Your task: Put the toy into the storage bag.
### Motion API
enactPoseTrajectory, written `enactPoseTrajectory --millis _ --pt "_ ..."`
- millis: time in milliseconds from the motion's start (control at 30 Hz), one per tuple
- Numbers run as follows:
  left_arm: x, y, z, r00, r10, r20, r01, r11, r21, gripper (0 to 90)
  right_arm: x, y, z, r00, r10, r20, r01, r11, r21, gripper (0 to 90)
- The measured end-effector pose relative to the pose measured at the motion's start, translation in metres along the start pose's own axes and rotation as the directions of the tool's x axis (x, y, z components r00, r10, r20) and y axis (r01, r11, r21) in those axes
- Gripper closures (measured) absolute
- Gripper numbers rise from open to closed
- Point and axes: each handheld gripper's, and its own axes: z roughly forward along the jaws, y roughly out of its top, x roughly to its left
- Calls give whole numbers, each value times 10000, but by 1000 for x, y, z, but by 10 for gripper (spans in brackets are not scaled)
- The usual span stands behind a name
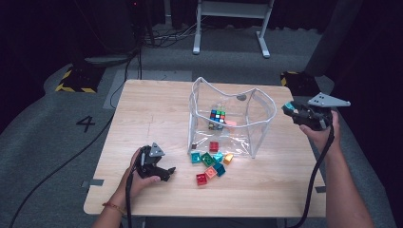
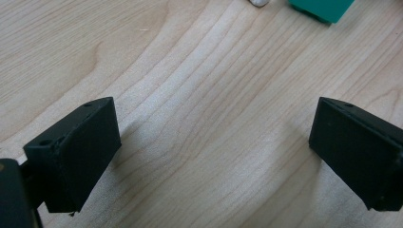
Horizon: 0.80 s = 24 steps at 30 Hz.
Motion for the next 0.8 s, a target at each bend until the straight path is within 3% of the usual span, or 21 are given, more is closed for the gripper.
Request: enactPoseTrajectory --millis 467,800 --pt "0 0 0 10000 -2 4 2 10000 4 32 -5 51 16 9999 -163 -31 162 9997 -160 594" --pt "0 0 0 10000 -2 4 2 10000 3 32 15 75 32 9955 -636 -705 632 9980 -82 594"
